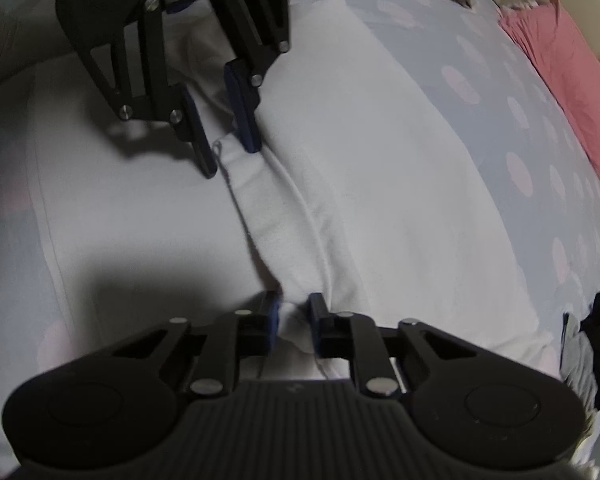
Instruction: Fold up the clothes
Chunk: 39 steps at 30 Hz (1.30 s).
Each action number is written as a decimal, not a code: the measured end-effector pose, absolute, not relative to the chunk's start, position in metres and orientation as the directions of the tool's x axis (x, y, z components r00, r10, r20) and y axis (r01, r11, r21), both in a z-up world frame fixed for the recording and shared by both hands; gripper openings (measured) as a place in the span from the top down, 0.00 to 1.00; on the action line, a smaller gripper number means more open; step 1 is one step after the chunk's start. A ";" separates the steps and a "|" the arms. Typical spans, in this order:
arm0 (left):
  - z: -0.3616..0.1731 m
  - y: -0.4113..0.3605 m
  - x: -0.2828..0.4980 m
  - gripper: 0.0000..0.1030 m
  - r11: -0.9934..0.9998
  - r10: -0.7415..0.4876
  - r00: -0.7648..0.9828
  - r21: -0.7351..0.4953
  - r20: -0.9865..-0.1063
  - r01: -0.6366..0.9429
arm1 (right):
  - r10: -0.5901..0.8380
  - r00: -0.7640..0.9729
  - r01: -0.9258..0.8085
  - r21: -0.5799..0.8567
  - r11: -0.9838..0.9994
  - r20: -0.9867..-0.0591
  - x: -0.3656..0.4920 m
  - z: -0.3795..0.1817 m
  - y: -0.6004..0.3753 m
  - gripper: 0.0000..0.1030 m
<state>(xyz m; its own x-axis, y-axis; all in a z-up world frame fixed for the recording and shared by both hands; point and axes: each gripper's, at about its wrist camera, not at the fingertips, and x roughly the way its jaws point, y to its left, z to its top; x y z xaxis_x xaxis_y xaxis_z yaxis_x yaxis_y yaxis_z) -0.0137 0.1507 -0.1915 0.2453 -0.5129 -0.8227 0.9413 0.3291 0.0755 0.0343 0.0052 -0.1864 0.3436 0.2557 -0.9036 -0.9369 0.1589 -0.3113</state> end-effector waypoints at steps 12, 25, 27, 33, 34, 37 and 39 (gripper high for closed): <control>-0.174 0.171 -0.030 0.97 0.261 -0.577 0.081 -0.090 -0.813 0.961 | 0.294 0.206 -0.975 -0.169 0.146 -0.933 0.045 -0.162 -0.011 0.92; -0.170 0.167 -0.059 0.97 0.165 -0.578 -0.047 -0.173 -0.814 0.971 | 0.244 0.078 -0.995 -0.059 0.083 -0.966 0.029 -0.156 -0.021 0.92; -0.171 0.165 -0.062 0.97 0.141 -0.582 -0.083 -0.201 -0.809 0.970 | 0.231 0.053 -0.996 -0.035 0.082 -0.972 0.028 -0.155 -0.023 0.92; -0.176 0.163 -0.063 0.96 0.132 -0.566 -0.086 -0.194 -0.820 0.972 | 0.204 0.008 -0.998 0.005 0.066 -0.979 0.020 -0.157 -0.024 0.92; -0.179 0.162 -0.060 0.96 0.151 -0.559 -0.076 -0.191 -0.826 0.970 | 0.202 0.013 -0.998 0.001 0.068 -0.979 0.019 -0.159 -0.024 0.92; -0.192 0.163 -0.047 0.95 0.231 -0.552 -0.068 -0.231 -0.831 0.945 | 0.199 0.052 -0.997 -0.041 0.062 -0.979 0.018 -0.171 -0.021 0.91; -0.194 0.169 -0.044 0.94 0.265 -0.580 -0.077 -0.277 -0.811 0.924 | 0.174 0.040 -0.998 -0.030 0.061 -0.984 0.018 -0.181 -0.021 0.91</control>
